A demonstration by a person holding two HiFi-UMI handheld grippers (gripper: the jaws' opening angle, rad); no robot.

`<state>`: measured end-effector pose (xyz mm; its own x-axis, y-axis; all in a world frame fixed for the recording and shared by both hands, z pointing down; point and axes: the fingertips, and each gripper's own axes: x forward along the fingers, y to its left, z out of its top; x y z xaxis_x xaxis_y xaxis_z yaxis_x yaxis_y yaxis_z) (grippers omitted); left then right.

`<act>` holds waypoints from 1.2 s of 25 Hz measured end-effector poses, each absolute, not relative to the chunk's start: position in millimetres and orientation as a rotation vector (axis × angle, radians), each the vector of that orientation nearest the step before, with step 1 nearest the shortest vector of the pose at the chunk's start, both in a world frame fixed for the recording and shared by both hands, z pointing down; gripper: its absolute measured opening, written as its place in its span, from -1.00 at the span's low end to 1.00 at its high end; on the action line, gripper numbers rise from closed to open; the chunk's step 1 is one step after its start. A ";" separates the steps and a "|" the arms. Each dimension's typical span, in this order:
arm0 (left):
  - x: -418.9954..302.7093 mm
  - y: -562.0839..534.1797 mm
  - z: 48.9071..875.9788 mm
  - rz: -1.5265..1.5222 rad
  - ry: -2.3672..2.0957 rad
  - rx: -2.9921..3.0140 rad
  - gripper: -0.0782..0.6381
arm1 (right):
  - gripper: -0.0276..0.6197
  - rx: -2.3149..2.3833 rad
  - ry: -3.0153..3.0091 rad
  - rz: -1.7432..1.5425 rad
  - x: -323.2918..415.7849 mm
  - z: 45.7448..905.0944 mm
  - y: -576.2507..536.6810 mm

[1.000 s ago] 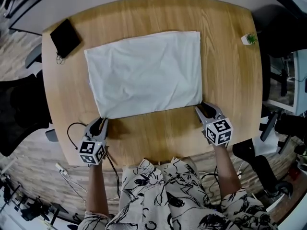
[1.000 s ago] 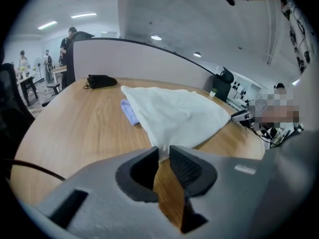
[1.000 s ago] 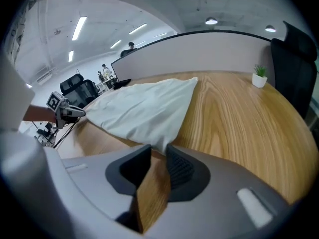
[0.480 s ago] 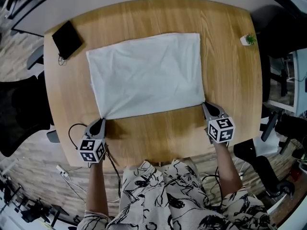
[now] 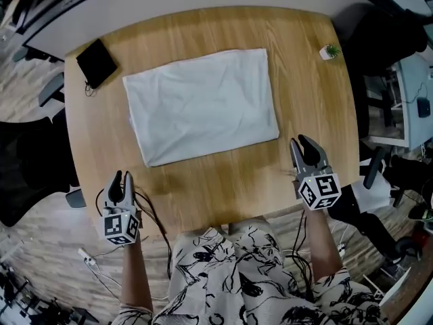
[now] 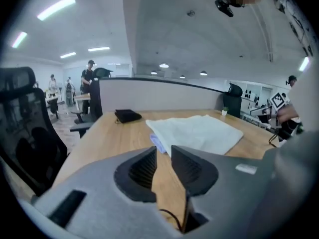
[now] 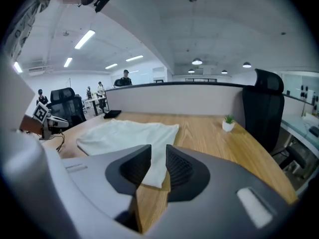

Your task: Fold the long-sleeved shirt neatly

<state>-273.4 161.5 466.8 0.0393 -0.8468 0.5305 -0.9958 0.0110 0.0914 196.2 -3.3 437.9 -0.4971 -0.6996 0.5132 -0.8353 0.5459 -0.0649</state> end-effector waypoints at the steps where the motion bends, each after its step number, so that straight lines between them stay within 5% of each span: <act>1: -269.6 165.8 455.4 0.452 -1.893 1.900 -0.56 | -0.64 1.260 -2.383 0.400 199.3 424.8 -1.6; 3: -258.9 176.0 431.1 0.430 -1.960 1.932 -0.77 | -0.88 1.287 -2.437 0.343 205.3 399.9 3.1; 30: -113.7 375.9 150.0 0.132 -2.512 2.111 -0.79 | -0.88 1.442 -2.878 -0.008 312.1 183.0 198.0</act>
